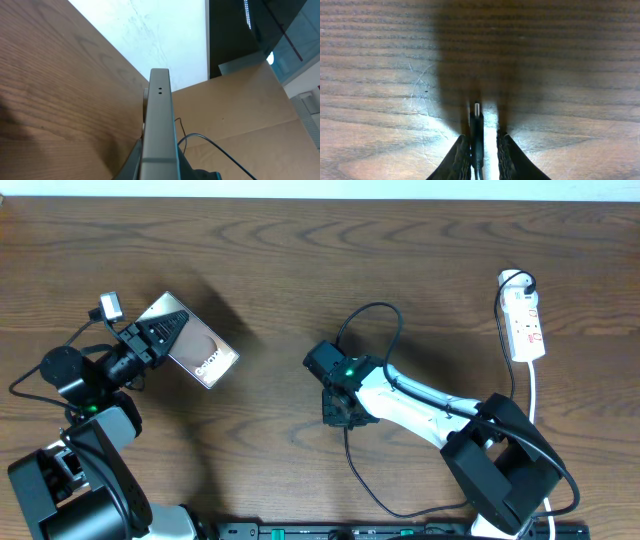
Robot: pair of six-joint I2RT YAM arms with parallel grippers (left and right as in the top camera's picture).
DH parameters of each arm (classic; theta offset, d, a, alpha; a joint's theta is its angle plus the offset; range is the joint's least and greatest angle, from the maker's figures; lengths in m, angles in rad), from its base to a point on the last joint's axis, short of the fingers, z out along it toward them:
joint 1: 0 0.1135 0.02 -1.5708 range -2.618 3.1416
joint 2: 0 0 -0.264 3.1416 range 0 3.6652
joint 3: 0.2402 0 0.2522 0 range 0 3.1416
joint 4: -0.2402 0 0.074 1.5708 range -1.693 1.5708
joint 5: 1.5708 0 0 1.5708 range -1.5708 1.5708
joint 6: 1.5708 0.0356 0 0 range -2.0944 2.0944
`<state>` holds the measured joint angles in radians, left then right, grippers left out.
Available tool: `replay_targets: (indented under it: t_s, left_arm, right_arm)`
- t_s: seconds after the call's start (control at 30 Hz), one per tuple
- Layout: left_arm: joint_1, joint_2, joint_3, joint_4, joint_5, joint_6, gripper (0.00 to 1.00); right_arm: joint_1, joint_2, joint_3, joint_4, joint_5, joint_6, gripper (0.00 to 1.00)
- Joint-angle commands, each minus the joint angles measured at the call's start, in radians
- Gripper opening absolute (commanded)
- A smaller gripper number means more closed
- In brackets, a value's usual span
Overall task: Plug charger to phone and switch on socket
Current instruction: 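Lower the right gripper and close it on the black cable plug, then lift the black cable plug off the table with the right gripper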
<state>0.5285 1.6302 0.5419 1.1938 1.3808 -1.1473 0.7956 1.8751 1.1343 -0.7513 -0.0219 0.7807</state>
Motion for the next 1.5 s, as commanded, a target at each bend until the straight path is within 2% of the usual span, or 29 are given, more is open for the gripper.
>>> replay_targets:
  t_s: [0.0,0.4,0.63,0.9,1.03,1.13,1.47]
  left_arm:
    - [0.005,-0.013,0.004,0.012,-0.005,0.014,0.07]
    - [0.005,-0.013,0.004,0.011,-0.005,0.014,0.07]
    - [0.005,-0.013,0.004,0.011,0.003,0.014,0.08]
    - [0.005,-0.012,0.004,0.011,0.006,0.013,0.08]
    - [0.005,-0.013,0.004,0.011,0.007,0.013,0.08]
    - [0.005,-0.013,0.004,0.011,0.007,0.014,0.08]
    - [0.005,-0.013,0.004,0.012,0.021,0.014,0.07]
  right_arm:
    - [0.005,0.016,0.018,0.003,0.018,0.005,0.15]
    - [0.005,0.016,0.018,0.008,0.028,0.019,0.02]
    - [0.005,0.016,0.018,-0.01,0.018,0.019,0.02]
    - [0.005,0.016,0.014,-0.106,-0.021,0.035,0.01]
    - [0.019,0.018,0.007,-0.113,-0.04,0.043,0.03]
    - [0.035,0.018,0.001,-0.106,-0.039,0.046,0.13]
    - [0.037,0.033,0.0,-0.094,-0.038,0.051,0.13]
